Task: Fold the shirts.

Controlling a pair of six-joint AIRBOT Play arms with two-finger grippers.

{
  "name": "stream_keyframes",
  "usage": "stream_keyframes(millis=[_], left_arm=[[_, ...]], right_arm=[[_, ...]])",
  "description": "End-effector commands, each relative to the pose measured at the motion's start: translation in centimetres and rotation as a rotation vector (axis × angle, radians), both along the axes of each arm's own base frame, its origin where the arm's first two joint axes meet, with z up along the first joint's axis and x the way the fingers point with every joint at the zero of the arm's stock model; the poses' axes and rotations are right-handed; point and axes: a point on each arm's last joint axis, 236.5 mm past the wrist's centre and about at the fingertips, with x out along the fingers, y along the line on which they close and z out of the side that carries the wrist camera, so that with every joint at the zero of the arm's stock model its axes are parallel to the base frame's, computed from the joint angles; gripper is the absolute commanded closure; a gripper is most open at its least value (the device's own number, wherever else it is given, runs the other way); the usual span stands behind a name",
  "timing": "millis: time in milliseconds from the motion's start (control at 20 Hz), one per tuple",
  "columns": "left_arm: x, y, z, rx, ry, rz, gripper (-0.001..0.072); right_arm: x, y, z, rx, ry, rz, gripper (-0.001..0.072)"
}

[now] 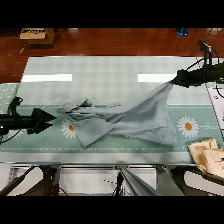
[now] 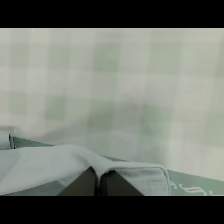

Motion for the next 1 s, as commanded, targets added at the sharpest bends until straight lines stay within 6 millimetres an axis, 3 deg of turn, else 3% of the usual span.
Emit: stream_keyframes(millis=[0,200,550,600,700,750,850,950], left_arm=[[-1.6,-2.8,-1.9,0.0,0.03,-0.079,0.0151],[-0.9,-6.5,-2.9,0.03,0.023,-0.161,0.0155],[-2.6,-11.8,-6.4,0.006,0.151,-0.255,0.0186],[-2.3,-12.2,-6.8,-0.002,0.156,-0.24,0.0284],[-1.8,-12.3,-7.3,-0.01,0.162,-0.209,0.0635],[-1.7,-12.3,-7.2,-0.009,0.15,-0.22,0.0682],[-1.7,-12.5,-6.1,-0.028,0.116,-0.265,0.0683],[-1.1,-12.9,-3.0,-0.062,0.037,-0.319,0.0684]], right_arm=[[-0.3,-0.3,-0.3,-0.022,0.01,0.007,0.0682],[-0.3,-0.3,-0.3,-0.022,0.01,0.007,0.0682],[-0.3,-0.3,-0.3,-0.021,0.011,0.007,0.0682],[-0.3,-0.3,-0.3,-0.02,0.013,0.007,0.0682],[-0.5,-0.2,-0.4,-0.018,0.022,0.013,0.0682],[-0.8,-0.1,-0.4,-0.015,0.032,0.019,0.0681],[-1.3,0.1,-0.5,-0.012,0.05,0.032,0.0682],[-1.4,0.1,0.2,-0.014,0.035,0.033,0.0682]])
